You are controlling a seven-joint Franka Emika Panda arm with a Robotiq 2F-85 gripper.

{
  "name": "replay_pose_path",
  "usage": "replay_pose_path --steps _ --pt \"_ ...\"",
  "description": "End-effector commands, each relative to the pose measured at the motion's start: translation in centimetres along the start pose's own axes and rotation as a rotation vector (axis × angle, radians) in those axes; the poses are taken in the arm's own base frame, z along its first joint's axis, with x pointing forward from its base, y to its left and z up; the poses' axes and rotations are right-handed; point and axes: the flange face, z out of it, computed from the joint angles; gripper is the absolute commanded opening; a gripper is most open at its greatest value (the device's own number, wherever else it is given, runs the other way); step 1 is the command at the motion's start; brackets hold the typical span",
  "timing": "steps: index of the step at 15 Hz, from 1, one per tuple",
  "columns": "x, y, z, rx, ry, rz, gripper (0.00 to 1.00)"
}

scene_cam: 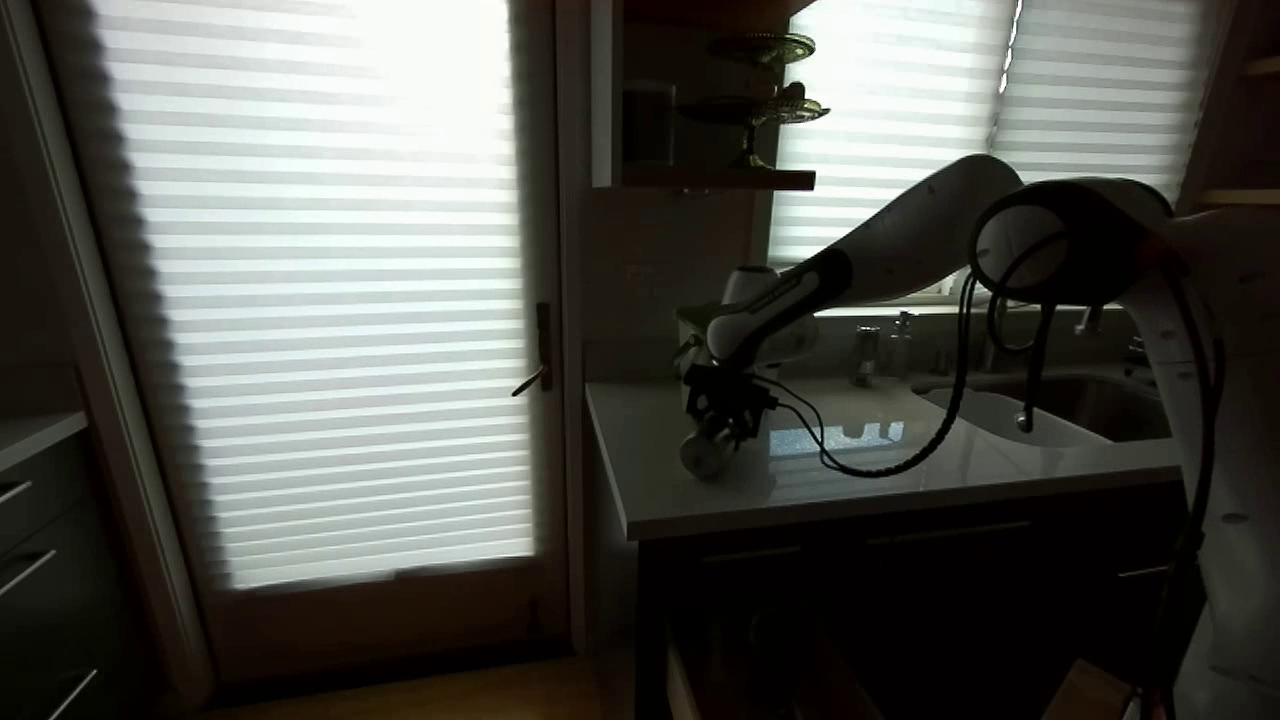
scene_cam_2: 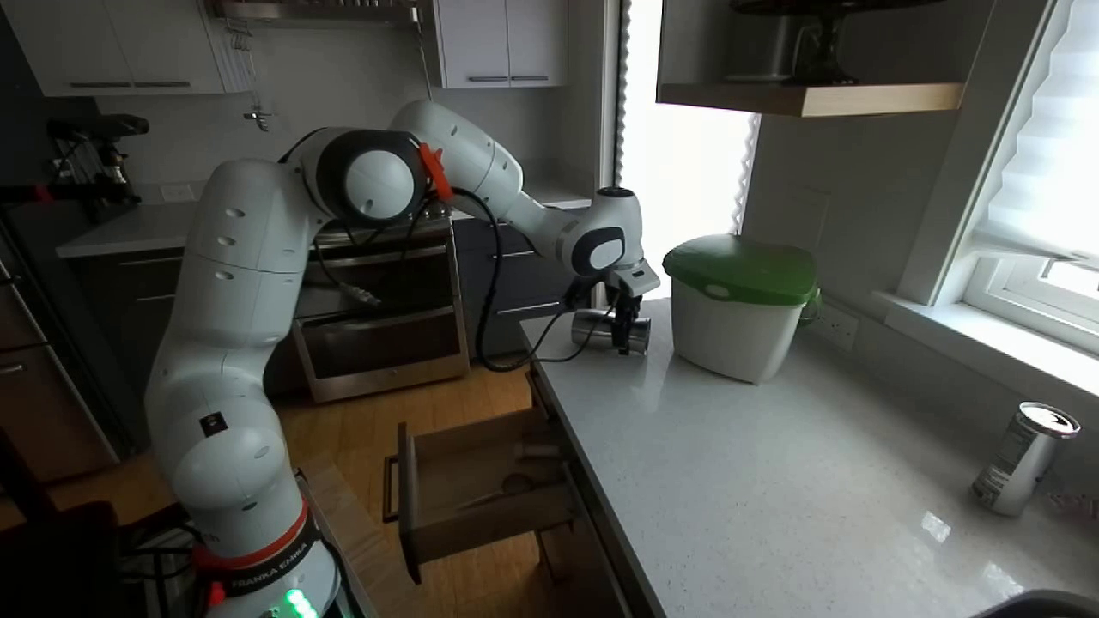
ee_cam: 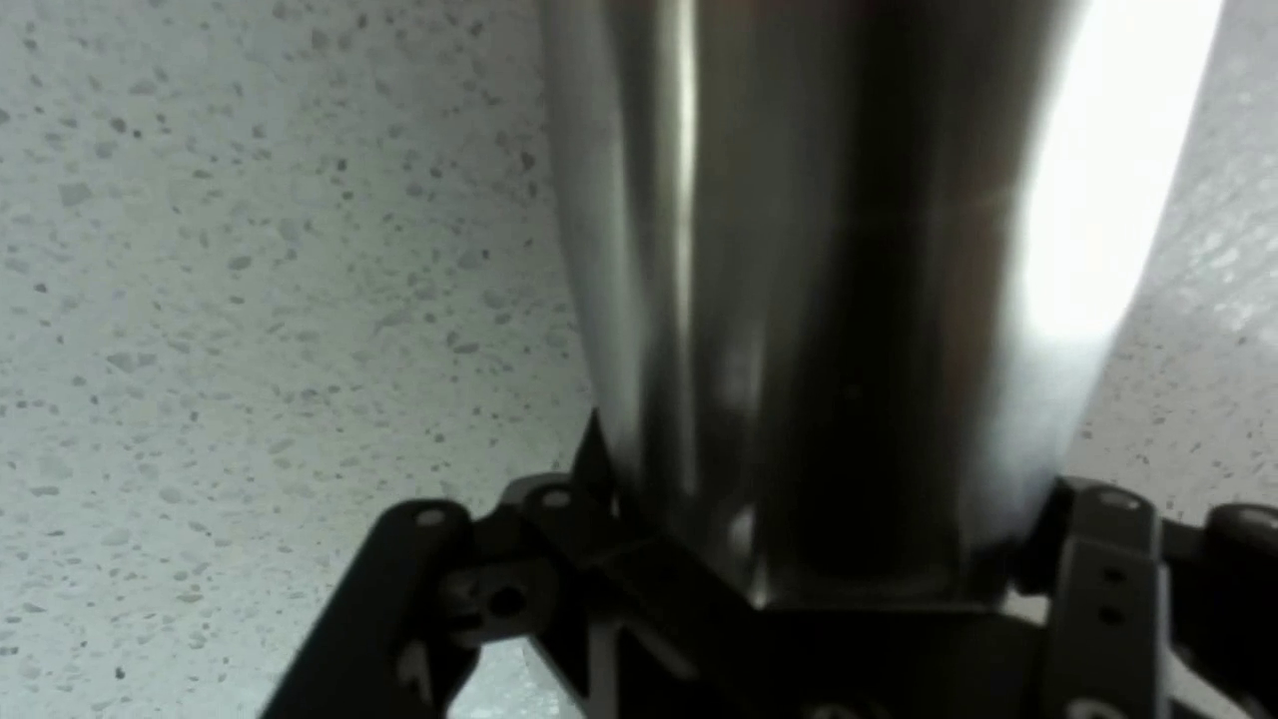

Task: Place the silver vessel on the left upright

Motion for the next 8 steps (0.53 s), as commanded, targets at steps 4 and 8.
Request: replay_pose_path --steps 4,8 --pt "-0.4 2.0 -4.7 0.105 0.081 0.041 0.54" --pt "-2.4 5.0 -6.5 0.111 0.169 0.040 0.54"
